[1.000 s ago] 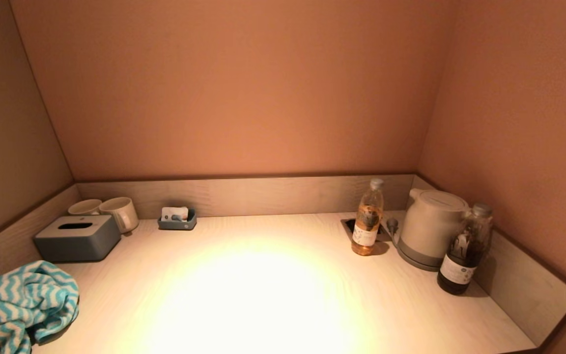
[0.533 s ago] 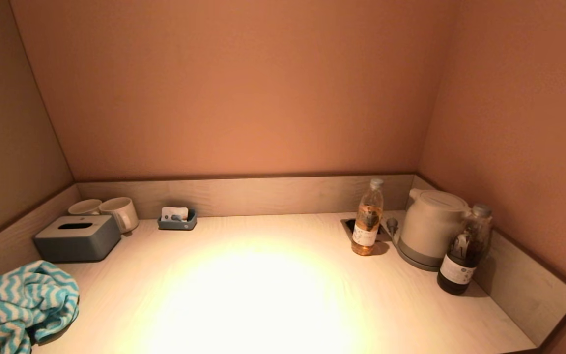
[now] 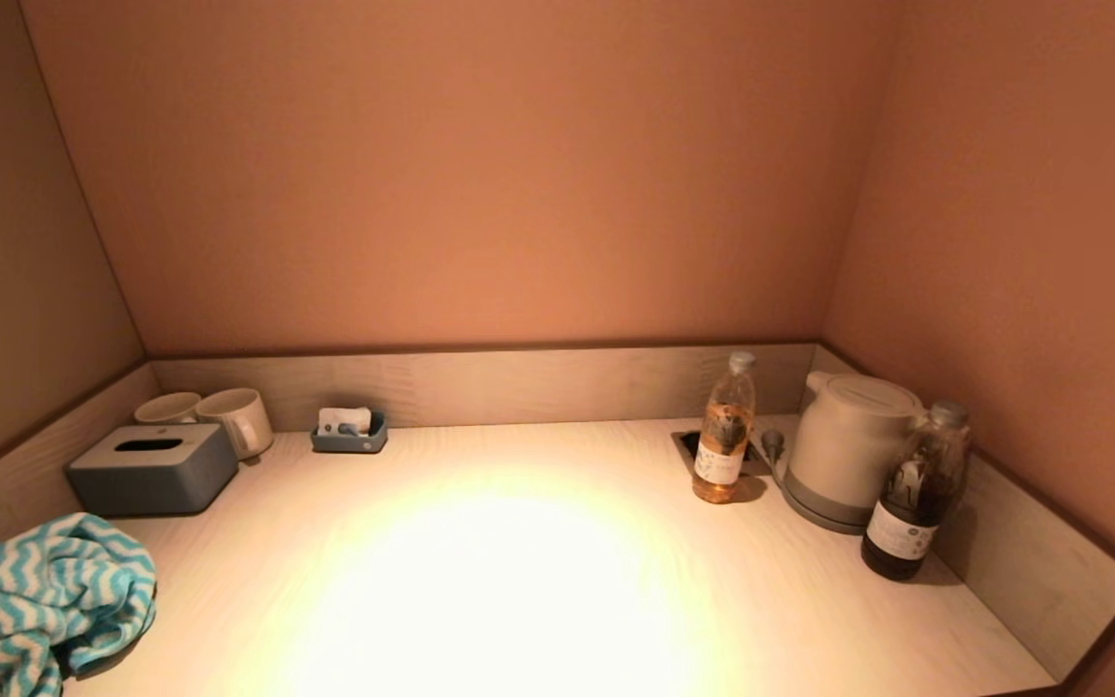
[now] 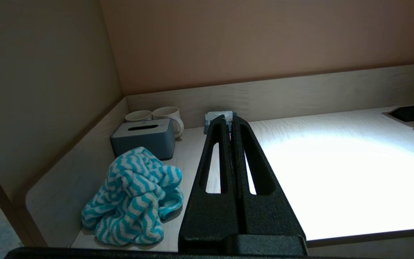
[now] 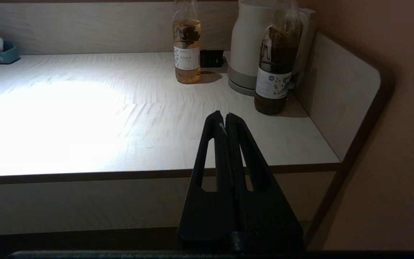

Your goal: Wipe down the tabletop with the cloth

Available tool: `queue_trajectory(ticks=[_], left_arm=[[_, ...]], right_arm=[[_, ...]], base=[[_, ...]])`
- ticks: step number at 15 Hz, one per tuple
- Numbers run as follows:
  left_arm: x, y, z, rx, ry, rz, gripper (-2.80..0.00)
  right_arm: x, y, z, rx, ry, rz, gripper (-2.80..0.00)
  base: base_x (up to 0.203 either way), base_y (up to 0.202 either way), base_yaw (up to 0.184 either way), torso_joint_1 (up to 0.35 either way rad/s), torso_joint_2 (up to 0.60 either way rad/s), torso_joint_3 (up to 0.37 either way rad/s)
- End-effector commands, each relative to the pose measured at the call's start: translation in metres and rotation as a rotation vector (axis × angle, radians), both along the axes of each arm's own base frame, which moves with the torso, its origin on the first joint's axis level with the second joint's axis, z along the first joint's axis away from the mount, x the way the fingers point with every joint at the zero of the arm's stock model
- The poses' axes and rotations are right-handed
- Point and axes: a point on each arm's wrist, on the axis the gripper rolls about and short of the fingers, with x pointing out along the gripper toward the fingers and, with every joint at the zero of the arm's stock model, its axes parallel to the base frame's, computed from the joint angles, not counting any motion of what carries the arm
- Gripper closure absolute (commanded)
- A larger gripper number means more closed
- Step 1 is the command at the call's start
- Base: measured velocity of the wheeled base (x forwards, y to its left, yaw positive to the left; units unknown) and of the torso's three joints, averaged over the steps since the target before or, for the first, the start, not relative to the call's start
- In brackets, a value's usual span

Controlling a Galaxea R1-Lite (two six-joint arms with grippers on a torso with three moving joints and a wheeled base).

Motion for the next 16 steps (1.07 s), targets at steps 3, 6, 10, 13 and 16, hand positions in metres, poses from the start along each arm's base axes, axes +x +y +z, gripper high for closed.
queue_trajectory(ticks=[3,6,10,13,16], left_arm=[[0.017,0.000,-0.026,-0.001,-0.002,0.013,0.00],[0.023,0.001,-0.036,-0.003,0.017,0.027,0.00],[0.030,0.001,-0.057,-0.002,0.085,0.032,0.00],[0.031,0.001,-0.068,0.000,0.195,0.030,0.00],[0.032,0.001,-0.072,-0.006,0.232,0.030,0.00]], right_arm=[[0.000,0.000,0.000,0.000,0.001,0.001,0.00],[0.000,0.000,0.000,0.000,0.000,0.001,0.00],[0.000,0.000,0.000,0.000,0.001,0.001,0.00],[0.000,0.000,0.000,0.000,0.000,0.001,0.00],[0.000,0.000,0.000,0.000,0.001,0.001,0.00]], base=[[0.000,0.000,0.000,0.000,0.00,0.000],[0.000,0.000,0.000,0.000,0.00,0.000],[0.000,0.000,0.000,0.000,0.00,0.000],[0.000,0.000,0.000,0.000,0.00,0.000],[0.000,0.000,0.000,0.000,0.00,0.000]])
